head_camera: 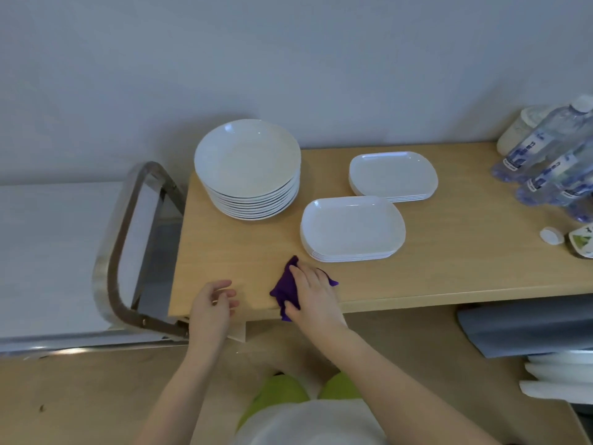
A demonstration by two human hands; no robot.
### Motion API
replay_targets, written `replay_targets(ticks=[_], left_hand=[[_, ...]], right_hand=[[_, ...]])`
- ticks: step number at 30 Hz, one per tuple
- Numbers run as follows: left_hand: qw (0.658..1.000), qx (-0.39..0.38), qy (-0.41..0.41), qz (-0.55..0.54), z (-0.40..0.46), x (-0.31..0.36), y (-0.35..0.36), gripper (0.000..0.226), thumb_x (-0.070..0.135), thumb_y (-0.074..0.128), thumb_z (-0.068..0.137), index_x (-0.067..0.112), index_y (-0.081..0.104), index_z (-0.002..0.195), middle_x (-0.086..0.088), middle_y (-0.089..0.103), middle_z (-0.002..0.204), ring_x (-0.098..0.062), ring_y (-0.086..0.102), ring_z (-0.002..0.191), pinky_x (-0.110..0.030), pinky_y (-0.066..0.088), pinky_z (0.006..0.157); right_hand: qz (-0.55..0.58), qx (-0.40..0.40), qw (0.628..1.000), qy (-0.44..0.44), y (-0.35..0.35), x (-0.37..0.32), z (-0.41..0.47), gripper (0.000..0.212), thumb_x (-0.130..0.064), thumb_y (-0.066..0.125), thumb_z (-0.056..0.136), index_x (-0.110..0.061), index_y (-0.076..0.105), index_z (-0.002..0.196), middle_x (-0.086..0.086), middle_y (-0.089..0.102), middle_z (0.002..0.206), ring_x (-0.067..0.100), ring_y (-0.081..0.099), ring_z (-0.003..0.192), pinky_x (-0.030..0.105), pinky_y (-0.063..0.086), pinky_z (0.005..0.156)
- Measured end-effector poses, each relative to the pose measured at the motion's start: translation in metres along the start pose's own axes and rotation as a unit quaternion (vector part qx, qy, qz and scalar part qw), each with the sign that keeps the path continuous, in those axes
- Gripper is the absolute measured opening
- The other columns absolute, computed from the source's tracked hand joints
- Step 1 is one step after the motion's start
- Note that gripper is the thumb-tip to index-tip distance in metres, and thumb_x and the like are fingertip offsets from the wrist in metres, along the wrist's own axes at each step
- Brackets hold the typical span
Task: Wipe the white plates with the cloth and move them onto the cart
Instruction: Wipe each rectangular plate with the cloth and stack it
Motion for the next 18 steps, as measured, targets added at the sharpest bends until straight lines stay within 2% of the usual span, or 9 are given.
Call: replay_targets(ticks=[4,7,11,14,18], left_hand=[[1.000,0.000,0.008,-0.003,-0.001,-0.005,-0.015,0.025,0.004,0.038,0.100,0.017,0.058,0.104,-0.002,0.064,0.092,-0.018,0.064,0.081,-0.028,0.050,0.069],[1.000,0.002,0.018,0.012,0.001,-0.005,-0.027,0.026,0.003,0.038,0.099,0.017,0.059,0.105,-0.001,0.064,0.092,-0.015,0.064,0.083,-0.026,0.049,0.069],[0.999,0.010,0.027,0.028,0.008,-0.007,-0.046,0.027,0.002,0.039,0.098,0.017,0.060,0.104,-0.002,0.064,0.094,-0.016,0.063,0.086,-0.033,0.051,0.078],[0.999,0.028,0.017,0.027,0.012,-0.015,-0.060,0.028,0.000,0.038,0.097,0.018,0.061,0.101,-0.003,0.065,0.092,-0.017,0.063,0.086,-0.035,0.052,0.077],[0.999,0.036,-0.005,0.023,0.012,-0.028,-0.068,0.028,0.001,0.040,0.097,0.018,0.060,0.103,-0.001,0.065,0.093,-0.013,0.062,0.086,-0.025,0.047,0.066]], right_hand=[[-0.004,-0.008,1.000,-0.028,0.023,-0.055,0.021,0.070,-0.031,0.057,0.090,-0.014,0.023,0.148,0.004,0.020,0.156,0.025,0.019,0.140,0.040,0.024,0.113],[0.012,0.015,1.000,-0.018,0.031,-0.068,0.025,0.065,-0.028,0.054,0.093,-0.016,0.022,0.149,0.004,0.020,0.154,0.026,0.020,0.139,0.040,0.025,0.112],[0.090,0.111,0.986,0.083,0.021,-0.043,0.016,0.064,-0.025,0.055,0.092,-0.014,0.026,0.148,0.005,0.024,0.152,0.028,0.026,0.134,0.037,0.022,0.112],[0.101,0.167,0.968,0.156,0.012,-0.028,0.023,0.063,-0.026,0.056,0.092,-0.011,0.027,0.147,0.007,0.028,0.149,0.029,0.029,0.134,0.040,0.027,0.112],[0.081,0.104,0.987,0.089,0.019,-0.055,0.053,0.065,-0.028,0.055,0.093,-0.012,0.023,0.148,0.006,0.023,0.153,0.027,0.024,0.136,0.038,0.024,0.114]])
Point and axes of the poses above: each hand's wrist, its own z-axis towards the middle knuckle, its own y-axis out of the palm, x = y × z, the point moved 4 cm from there along z, towards the middle knuckle
